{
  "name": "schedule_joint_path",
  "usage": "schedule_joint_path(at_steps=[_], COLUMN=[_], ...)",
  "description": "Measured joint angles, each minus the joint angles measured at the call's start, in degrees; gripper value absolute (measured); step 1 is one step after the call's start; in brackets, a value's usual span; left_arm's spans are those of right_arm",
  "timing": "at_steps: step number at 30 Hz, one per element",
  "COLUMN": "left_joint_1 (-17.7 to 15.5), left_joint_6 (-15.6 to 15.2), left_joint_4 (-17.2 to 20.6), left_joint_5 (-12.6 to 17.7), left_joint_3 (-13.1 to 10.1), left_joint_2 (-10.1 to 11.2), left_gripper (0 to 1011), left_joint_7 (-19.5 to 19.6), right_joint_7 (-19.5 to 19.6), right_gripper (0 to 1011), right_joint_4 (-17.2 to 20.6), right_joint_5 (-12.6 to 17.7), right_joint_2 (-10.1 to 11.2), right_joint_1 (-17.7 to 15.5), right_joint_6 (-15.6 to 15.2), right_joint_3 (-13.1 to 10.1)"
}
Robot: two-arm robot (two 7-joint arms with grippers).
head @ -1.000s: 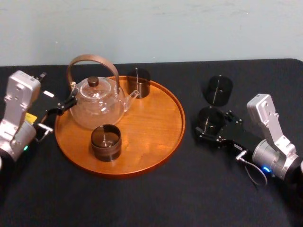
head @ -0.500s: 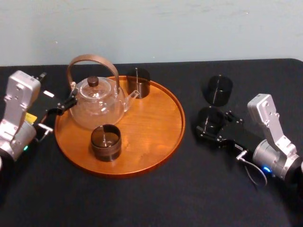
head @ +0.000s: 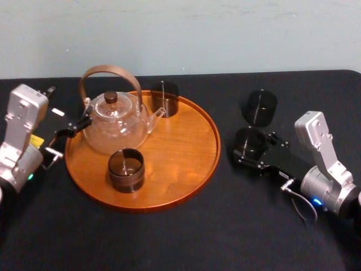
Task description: Pick up the glass from the table and place it on the tray.
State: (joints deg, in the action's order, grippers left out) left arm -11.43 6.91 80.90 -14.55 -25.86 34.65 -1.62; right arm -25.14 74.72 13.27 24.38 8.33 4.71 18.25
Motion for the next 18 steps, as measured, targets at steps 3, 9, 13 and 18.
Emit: schedule_joint_path(at_steps=[3,9,13,18], left_joint_1=[0.00,0.00,0.00,0.00], left_joint_6=[0.00,0.00,0.00,0.00], left_joint_4=[0.00,0.00,0.00,0.00], left_joint_5=[0.00,0.00,0.00,0.00], left_joint_3=[0.00,0.00,0.00,0.00], left_joint_2=[0.00,0.00,0.00,0.00], left_gripper=[1010,1009,1009,1009], left_joint_7=[0.00,0.00,0.00,0.00], right_joint_7=[-0.01,-0.01,-0.03,-0.26], right_gripper=[916,916,916,916], right_joint_4=[1.29,5.31,7.36,8.87], right_joint_5=[-0.01,-0.54,-1.24,-2.22], right_joint_2=[-0.02,0.10,-0.10,-0.92], right_joint_1=[-0.25,-0.77,-0.73,-0.11], right_joint_6=[-0.57,-1.73,-2.35,-2.85], right_joint_3=[-0.01,0.72,1.68,3.54])
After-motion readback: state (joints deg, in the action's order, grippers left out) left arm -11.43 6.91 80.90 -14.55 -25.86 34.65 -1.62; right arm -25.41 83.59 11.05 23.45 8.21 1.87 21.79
